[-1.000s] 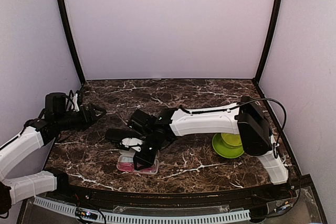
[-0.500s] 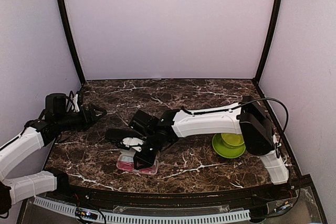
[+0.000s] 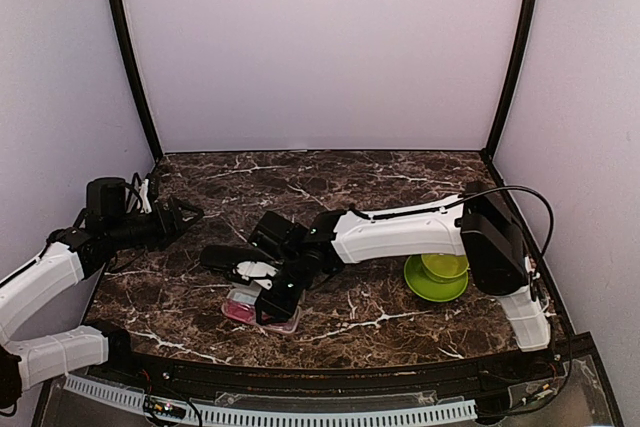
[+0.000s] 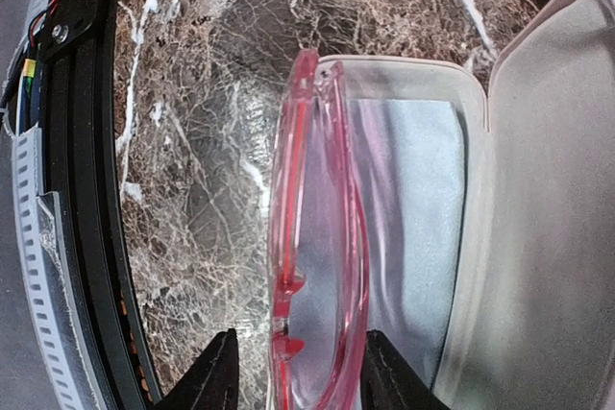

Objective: Organize the sunglasses
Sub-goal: Place the sunglasses in the sunglasses case.

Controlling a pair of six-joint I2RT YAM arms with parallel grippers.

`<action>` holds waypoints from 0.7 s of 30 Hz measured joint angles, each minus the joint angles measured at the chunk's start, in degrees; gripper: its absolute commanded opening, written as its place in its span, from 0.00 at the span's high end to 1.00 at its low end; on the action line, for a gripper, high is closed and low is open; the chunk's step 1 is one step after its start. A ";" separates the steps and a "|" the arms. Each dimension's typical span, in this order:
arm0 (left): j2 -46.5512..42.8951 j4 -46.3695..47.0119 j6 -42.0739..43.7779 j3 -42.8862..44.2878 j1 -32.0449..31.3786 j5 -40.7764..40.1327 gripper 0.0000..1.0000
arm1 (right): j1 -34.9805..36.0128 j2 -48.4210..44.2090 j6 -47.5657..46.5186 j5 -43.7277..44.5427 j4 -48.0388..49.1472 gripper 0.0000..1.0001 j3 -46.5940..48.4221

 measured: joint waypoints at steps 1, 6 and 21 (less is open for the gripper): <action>0.00 0.09 -0.07 0.00 0.00 0.09 0.20 | 0.00 0.00 0.17 0.28 0.00 0.54 0.00; 0.00 0.52 -0.20 0.00 0.00 0.37 0.20 | 0.02 0.00 0.66 1.31 -0.09 0.51 0.00; 0.02 1.07 -0.76 -0.04 0.00 0.83 0.20 | 0.48 -0.68 1.68 5.16 -0.55 0.43 0.00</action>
